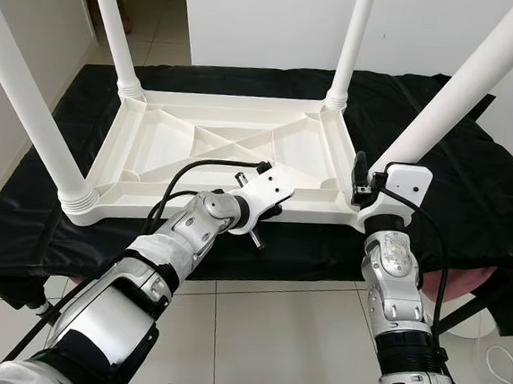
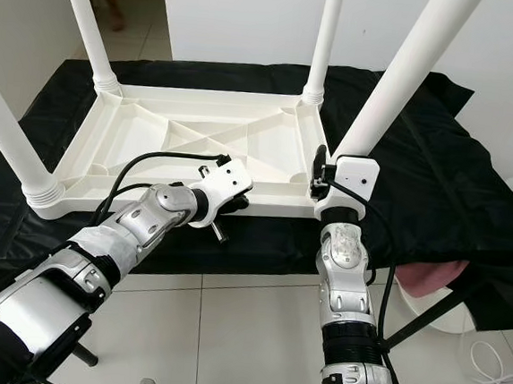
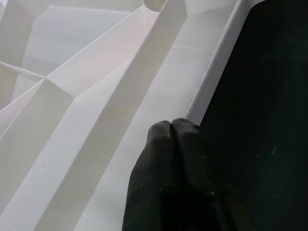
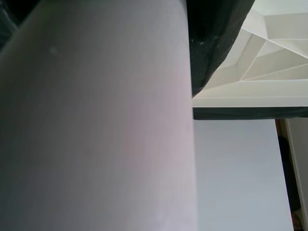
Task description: Building children table
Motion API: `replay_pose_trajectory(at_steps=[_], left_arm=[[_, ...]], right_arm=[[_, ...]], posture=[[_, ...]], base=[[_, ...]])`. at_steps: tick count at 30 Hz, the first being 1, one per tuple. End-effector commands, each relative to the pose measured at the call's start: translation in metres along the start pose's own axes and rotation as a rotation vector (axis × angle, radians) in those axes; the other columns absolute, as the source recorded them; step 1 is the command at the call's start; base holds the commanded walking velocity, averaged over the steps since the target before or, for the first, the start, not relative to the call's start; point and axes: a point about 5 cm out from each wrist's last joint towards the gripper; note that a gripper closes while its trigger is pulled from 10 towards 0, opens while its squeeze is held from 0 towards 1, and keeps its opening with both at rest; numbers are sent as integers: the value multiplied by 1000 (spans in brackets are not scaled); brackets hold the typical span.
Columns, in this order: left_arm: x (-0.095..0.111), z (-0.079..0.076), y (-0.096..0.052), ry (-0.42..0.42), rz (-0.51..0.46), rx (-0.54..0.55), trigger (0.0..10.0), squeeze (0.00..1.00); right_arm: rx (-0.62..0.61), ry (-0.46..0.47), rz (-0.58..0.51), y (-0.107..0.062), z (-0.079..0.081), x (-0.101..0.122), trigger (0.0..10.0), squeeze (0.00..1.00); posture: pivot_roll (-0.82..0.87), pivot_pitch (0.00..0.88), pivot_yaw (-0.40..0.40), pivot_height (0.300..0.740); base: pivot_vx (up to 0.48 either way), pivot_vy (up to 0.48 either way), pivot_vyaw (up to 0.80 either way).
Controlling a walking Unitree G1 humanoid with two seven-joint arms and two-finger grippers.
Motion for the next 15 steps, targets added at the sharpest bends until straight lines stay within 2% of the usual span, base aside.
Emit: replay_pose_trajectory(at_steps=[1,3,4,5,6,8,9,14,15], left_arm=[[-18,3,-2,19,83,-5,2667,0],[-20,5,-4,31,90,-8,2667,0],[-24,7,-7,44,103,-13,1373,0],[-24,7,-7,44,103,-13,1373,0],[-31,12,-12,66,127,-19,745,0],[-34,14,-14,74,137,-19,745,0],[-39,16,-18,95,154,-33,0,0],[-61,27,-39,162,227,-100,863,0],[-64,29,-43,176,237,-120,1333,0]], right_arm=[[-20,2,-15,0,-3,4,10000,0],[-21,2,-15,0,-3,3,10000,0],[-23,2,-15,-1,-4,3,10000,0],[-23,2,-15,-1,-4,3,10000,0],[-26,1,-15,-1,-5,4,10000,0],[-28,0,-15,0,-5,4,10000,0],[-28,-1,-15,0,-5,4,10000,0],[-32,-1,-15,1,-7,4,10000,0],[-31,-1,-14,2,-7,4,10000,0]], posture=[[-53,16,74,740],[-53,16,74,740],[-52,19,75,740],[-52,19,75,740],[-47,26,70,740],[-47,26,70,740],[-46,29,71,740],[-35,39,64,740],[-31,42,62,740]], base=[[0,0,0],[0,0,0],[0,0,0],[0,0,0],[0,0,0],[0,0,0],[0,0,0],[0,0,0],[0,0,0]])
Point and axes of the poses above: a point about 5 cm out from each wrist's last joint towards the gripper, its own y axis pointing out of the wrist towards the gripper, its own x axis along the axis of the wrist's last joint, z = x × y, and after that the axes turned 10 degrees about -y, right-handed
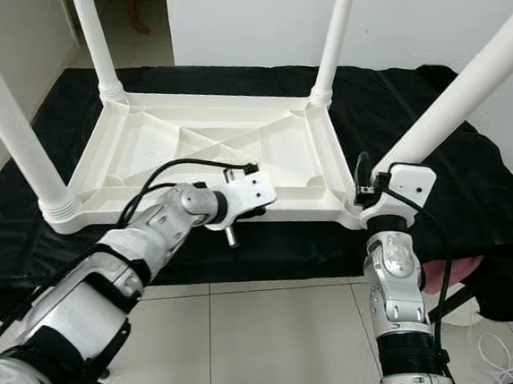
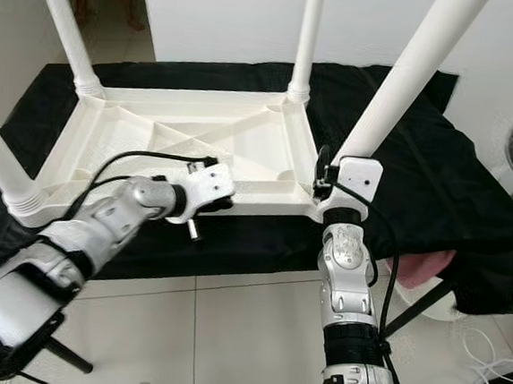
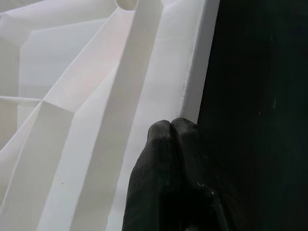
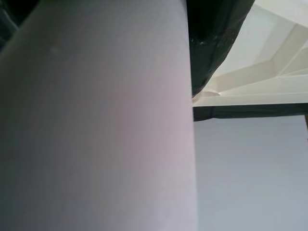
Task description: Building children table
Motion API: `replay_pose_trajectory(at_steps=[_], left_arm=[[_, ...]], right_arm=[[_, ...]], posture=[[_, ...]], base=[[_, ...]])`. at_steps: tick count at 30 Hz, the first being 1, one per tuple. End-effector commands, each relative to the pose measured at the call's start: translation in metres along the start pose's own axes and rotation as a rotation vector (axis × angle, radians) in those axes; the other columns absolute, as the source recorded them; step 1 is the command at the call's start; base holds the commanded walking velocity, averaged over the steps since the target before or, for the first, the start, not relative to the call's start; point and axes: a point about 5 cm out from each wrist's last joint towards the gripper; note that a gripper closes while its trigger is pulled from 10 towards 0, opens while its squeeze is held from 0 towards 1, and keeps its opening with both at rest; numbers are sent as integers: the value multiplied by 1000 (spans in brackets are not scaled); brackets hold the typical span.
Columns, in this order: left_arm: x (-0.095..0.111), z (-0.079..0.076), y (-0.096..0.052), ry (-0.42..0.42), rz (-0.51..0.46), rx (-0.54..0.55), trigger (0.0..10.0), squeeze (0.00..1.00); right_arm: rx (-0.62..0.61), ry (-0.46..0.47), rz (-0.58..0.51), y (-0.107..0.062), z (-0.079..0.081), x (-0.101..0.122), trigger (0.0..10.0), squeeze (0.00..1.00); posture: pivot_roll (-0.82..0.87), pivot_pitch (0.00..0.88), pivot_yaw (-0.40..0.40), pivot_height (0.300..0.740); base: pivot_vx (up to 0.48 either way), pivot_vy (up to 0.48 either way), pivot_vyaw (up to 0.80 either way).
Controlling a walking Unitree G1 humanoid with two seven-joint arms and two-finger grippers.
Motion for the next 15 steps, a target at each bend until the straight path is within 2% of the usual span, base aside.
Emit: replay_pose_trajectory(at_steps=[1,4,5,9,10,11,12,13,14,15], left_arm=[[-39,-6,-8,-23,160,-53,1333,0],[-43,-3,-16,-4,171,-91,1255,0],[-44,-2,-20,7,176,-120,0,0],[-45,1,-26,16,182,-145,0,0],[-43,3,-28,23,178,-142,3804,0],[-40,4,-30,40,164,-165,4745,0],[-34,2,-32,53,135,-202,9176,0],[-34,2,-32,53,135,-202,9176,0],[-31,1,-33,48,117,-220,10000,0],[-31,1,-33,48,117,-220,10000,0]], right_arm=[[-6,3,-12,2,-1,4,10000,0],[-3,5,-11,2,0,4,10000,0],[-1,5,-11,2,1,4,10000,0],[2,4,-12,3,1,4,10000,0],[4,4,-12,3,1,4,10000,0],[5,3,-12,4,1,5,10000,0],[6,3,-13,4,0,5,10000,0],[6,3,-13,4,0,5,10000,0],[7,4,-12,4,0,5,10000,0],[7,4,-12,4,0,5,10000,0]], posture=[[-31,42,62,740],[-28,46,59,740],[-27,47,57,740],[-28,51,55,740],[-30,52,51,740],[-31,54,51,740],[-33,56,47,740],[-33,56,47,740],[-33,56,45,740],[-33,56,45,740]], base=[[0,0,0],[0,0,0],[0,0,0],[0,0,0],[0,0,0],[0,0,0],[0,0,0],[0,0,0],[0,0,0],[0,0,0]])
Point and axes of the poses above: a point about 5 cm out from each wrist's last joint towards the gripper, its own y axis pointing out of the wrist towards the gripper, its own x axis along the axis of the wrist's last joint, z = x × y, and after that the axes turned 10 degrees about -y, right-handed
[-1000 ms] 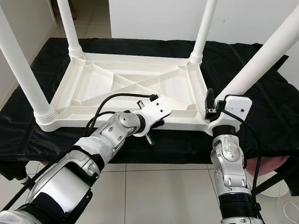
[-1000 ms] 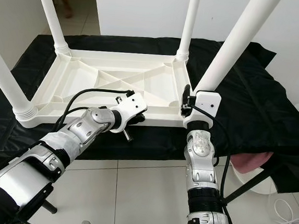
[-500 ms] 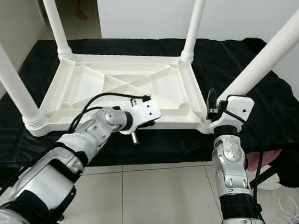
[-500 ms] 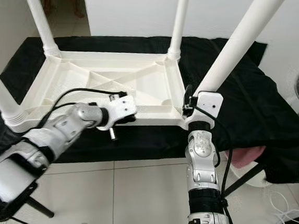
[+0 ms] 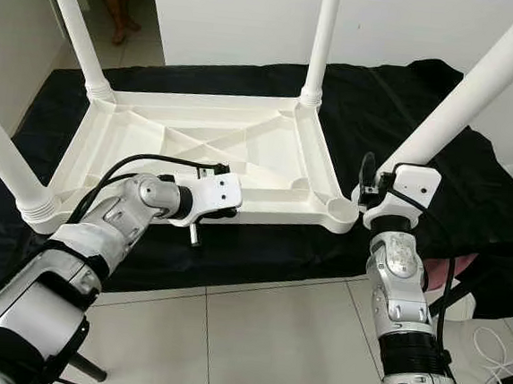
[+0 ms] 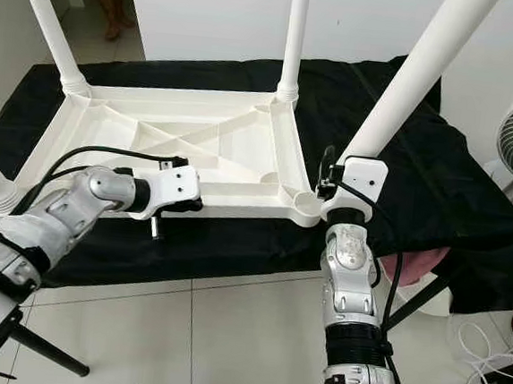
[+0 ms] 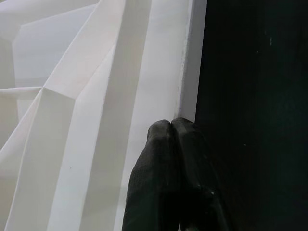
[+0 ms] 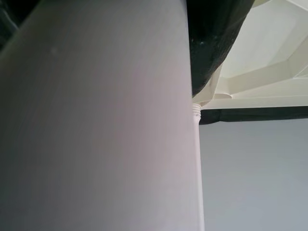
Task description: Building children table
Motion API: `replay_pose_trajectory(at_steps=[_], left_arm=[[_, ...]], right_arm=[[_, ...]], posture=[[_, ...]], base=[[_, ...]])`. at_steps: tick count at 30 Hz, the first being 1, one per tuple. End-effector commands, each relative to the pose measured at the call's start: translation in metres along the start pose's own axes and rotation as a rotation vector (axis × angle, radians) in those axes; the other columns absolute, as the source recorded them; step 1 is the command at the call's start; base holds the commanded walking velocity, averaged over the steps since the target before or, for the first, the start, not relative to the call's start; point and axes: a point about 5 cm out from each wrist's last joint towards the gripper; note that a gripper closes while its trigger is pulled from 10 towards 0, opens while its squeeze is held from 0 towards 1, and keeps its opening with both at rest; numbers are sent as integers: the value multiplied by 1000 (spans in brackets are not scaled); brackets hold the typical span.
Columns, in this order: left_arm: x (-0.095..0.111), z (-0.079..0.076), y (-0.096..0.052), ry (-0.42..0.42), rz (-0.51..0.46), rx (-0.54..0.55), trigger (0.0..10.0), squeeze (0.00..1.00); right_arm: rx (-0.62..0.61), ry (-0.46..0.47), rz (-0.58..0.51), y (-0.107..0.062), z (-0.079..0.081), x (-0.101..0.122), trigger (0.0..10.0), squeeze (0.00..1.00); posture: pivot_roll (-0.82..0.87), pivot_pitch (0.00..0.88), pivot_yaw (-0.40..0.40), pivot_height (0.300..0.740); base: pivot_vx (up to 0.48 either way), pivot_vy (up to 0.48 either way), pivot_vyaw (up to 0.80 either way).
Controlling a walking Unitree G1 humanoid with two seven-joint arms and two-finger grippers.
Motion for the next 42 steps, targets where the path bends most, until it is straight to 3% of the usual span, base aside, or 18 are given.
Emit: replay_pose_trajectory(at_steps=[1,2,4,6,8,9,10,13,15,23,24,25,28,29,39,42], left_arm=[[-12,-12,-4,-47,55,-169,10000,0],[5,-12,-6,-72,-39,-209,10000,0],[10,-12,-7,-77,-62,-219,10000,0],[28,-11,-7,-117,-156,-235,10000,0],[30,-11,-7,-120,-165,-237,10000,0],[51,-11,-6,-185,-288,-222,10000,0],[51,-11,-6,-185,-288,-222,10000,0],[69,-11,-4,-246,-415,-156,10000,0],[73,-12,1,-299,-444,-113,10000,0],[74,-12,14,-387,-426,-6,10000,0],[74,-12,15,-412,-426,-6,10000,678],[74,-12,17,-417,-413,1,10000,1000],[73,-8,23,-382,-338,92,10000,1000],[72,-7,26,-367,-311,117,10000,0],[64,3,40,-371,-188,238,10000,0],[64,3,43,-372,-176,220,10000,0]], right_arm=[[10,5,-15,4,1,5,10000,0],[19,12,-9,5,3,5,10000,0],[21,13,-8,5,3,4,10000,0],[29,14,-6,7,5,5,10000,0],[30,13,-6,7,6,5,10000,0],[38,3,20,9,8,2,10000,0],[38,3,20,9,8,2,10000,0],[49,2,30,12,11,2,10000,0],[53,2,31,14,13,2,10000,0],[65,9,20,18,15,5,10000,0],[65,9,20,18,15,5,10000,0],[65,13,17,19,15,6,10000,0],[67,13,12,19,16,7,10000,0],[67,12,12,19,16,7,10000,0],[46,10,12,19,12,6,10000,0],[42,9,12,18,11,6,10000,0]], posture=[[-32,58,40,740],[-31,58,34,740],[-31,58,34,740],[-32,58,29,740],[-32,58,29,740],[-33,57,25,740],[-33,57,25,740],[-28,56,17,740],[-25,56,12,740],[-16,53,-2,740],[-15,53,-4,740],[-17,51,-6,740],[-18,49,-6,740],[-19,46,-4,740],[-33,36,12,740],[-39,34,15,740]], base=[[0,0,0],[0,0,0],[0,0,0],[0,0,0],[0,0,0],[0,0,0],[0,0,0],[0,0,0],[0,0,0],[0,0,0],[0,0,0],[0,0,0],[0,0,0],[0,0,0],[0,0,0],[0,0,0]])
Point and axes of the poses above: a point about 5 cm out from each wrist's last joint towards the gripper, its own y axis pointing out of the wrist towards the gripper, its own x axis along the axis of the wrist's last joint, z = x × y, and after that the axes turned 10 degrees about -y, right-handed
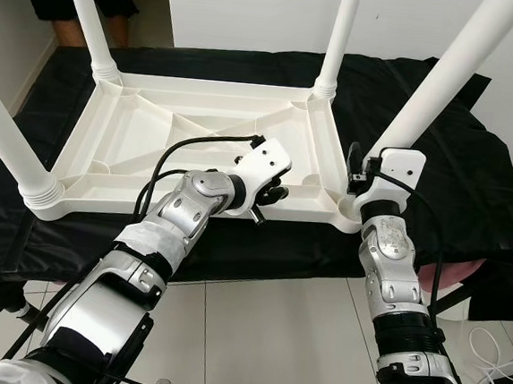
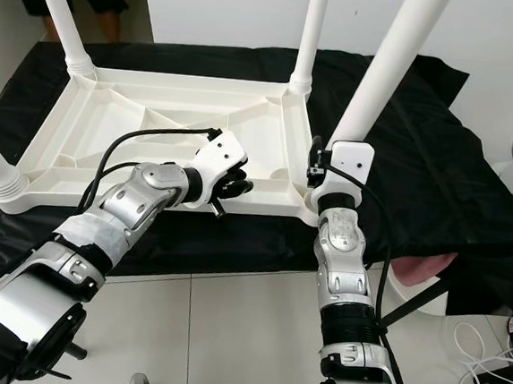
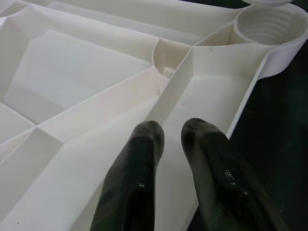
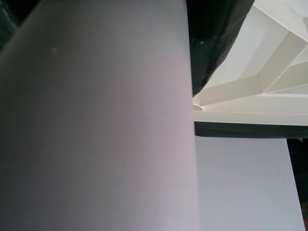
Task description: Building children table
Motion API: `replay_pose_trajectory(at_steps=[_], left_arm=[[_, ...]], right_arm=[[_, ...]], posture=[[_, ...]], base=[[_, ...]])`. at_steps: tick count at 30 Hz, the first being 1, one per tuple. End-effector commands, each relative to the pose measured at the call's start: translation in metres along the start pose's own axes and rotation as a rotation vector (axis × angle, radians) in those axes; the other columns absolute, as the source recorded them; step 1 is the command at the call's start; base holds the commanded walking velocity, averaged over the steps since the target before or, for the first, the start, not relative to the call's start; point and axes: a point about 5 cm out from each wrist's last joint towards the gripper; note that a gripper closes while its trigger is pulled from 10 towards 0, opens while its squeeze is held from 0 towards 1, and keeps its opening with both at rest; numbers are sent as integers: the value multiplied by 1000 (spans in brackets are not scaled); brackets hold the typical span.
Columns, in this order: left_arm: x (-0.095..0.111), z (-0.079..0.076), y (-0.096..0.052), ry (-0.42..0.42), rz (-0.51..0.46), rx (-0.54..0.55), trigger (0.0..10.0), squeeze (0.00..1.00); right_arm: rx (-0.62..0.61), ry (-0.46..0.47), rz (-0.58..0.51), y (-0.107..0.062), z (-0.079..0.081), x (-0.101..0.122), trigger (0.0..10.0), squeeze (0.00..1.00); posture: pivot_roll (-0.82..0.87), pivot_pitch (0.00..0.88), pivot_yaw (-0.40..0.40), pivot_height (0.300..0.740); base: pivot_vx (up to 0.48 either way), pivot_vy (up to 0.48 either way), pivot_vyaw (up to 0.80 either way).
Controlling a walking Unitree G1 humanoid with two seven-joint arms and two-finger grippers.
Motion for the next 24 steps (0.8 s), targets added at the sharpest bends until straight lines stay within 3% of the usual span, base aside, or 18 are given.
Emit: replay_pose_trajectory(at_steps=[1,9,10,11,12,15,16,17,18,24], left_arm=[[-2,3,1,1,6,38,10000,1000],[3,1,2,-63,-45,-5,10000,1000],[6,-2,-2,-60,-74,-77,10000,1000],[6,-2,-2,-60,-74,-77,10000,1000],[9,-7,-8,-51,-103,-180,10000,1000],[9,-9,-10,-52,-108,-212,10000,1000],[6,-10,-11,-21,-105,-238,10000,753],[5,-12,-12,3,-102,-255,10000,753],[2,-13,-13,28,-91,-274,10000,0],[-7,-17,-13,100,-32,-300,10000,0]], right_arm=[[-17,3,-10,0,-3,1,10000,0],[-22,-2,-10,0,-5,1,10000,0],[-24,-5,-8,0,-6,0,10000,0],[-24,-5,-8,0,-6,0,10000,0],[-26,-8,-6,-1,-7,0,10000,0],[-27,-9,-7,0,-7,0,10000,0],[-29,-9,-7,0,-8,0,10000,0],[-29,-10,-7,0,-8,0,10000,0],[-31,-11,-6,0,-9,0,10000,0],[-37,-16,-5,1,-11,-1,10000,0]], posture=[[-40,34,15,740],[-42,33,16,740],[-37,36,17,740],[-37,36,17,740],[-33,40,15,740],[-33,40,15,740],[-30,45,12,740],[-30,45,12,740],[-28,47,12,740],[-26,50,11,740]], base=[[0,0,0],[0,0,0],[0,0,0],[0,0,0],[0,0,0],[0,0,0],[0,0,0],[0,0,0],[0,0,0],[0,0,0]])
Point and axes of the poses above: a point about 5 cm out from each wrist's last joint towards the gripper, its own y axis pointing out of the wrist towards the gripper, its own x axis along the axis of the wrist's last joint, z = x × y, and after that the axes turned 10 degrees about -y, right-handed
